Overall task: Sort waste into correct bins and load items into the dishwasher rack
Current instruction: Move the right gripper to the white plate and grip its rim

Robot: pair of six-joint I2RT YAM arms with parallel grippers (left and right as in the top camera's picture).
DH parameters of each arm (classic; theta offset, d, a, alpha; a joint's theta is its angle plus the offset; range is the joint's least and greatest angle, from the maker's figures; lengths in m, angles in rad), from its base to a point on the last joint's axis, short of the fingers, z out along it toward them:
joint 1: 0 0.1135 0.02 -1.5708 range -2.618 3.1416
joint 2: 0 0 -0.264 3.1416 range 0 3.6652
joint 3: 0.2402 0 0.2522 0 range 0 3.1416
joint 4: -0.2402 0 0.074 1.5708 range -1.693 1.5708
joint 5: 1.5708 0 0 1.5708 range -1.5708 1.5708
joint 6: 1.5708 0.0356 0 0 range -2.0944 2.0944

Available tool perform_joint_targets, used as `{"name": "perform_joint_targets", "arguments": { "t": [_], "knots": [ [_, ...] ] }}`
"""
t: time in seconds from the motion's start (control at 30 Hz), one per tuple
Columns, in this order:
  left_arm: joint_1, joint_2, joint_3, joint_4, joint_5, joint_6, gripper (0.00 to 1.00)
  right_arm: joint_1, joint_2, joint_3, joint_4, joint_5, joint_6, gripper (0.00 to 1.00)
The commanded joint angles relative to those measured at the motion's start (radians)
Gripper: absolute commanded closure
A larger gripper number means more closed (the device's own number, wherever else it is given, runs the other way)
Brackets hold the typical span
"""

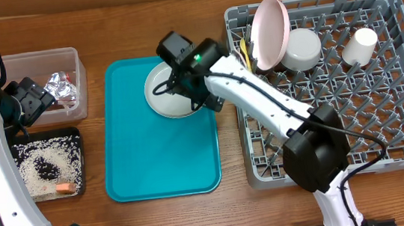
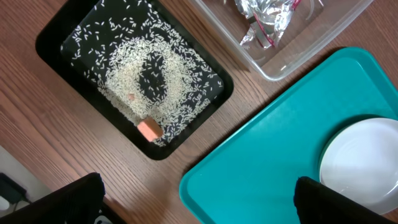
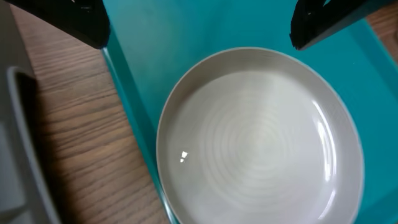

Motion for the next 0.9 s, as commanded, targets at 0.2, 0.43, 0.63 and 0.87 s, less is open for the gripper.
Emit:
{"name": "perform_joint_targets", "arguments": {
  "t": [0.2, 0.43, 0.63, 0.87],
  "knots": [
    [0.000, -0.002, -0.005, 0.002, -0.013, 0.019, 0.00, 0.050, 0.027, -0.106, 0.092, 0.040, 0.197, 0.06],
    [0.000, -0.002, -0.005, 0.001, -0.013, 0.019, 0.00, 0.047, 0.110, -0.106, 0.131, 0.022, 0.198, 0.07],
    [0.000, -0.002, -0.005, 0.001, -0.013, 0.019, 0.00, 0.047, 0.142, -0.106, 0.139, 0.021, 0.199, 0.13],
    [0.000, -0.002, -0.005, 0.001, -0.013, 0.019, 0.00, 0.047, 0.142, -0.106, 0.143, 0.022, 0.197, 0.42]
  ]
}}
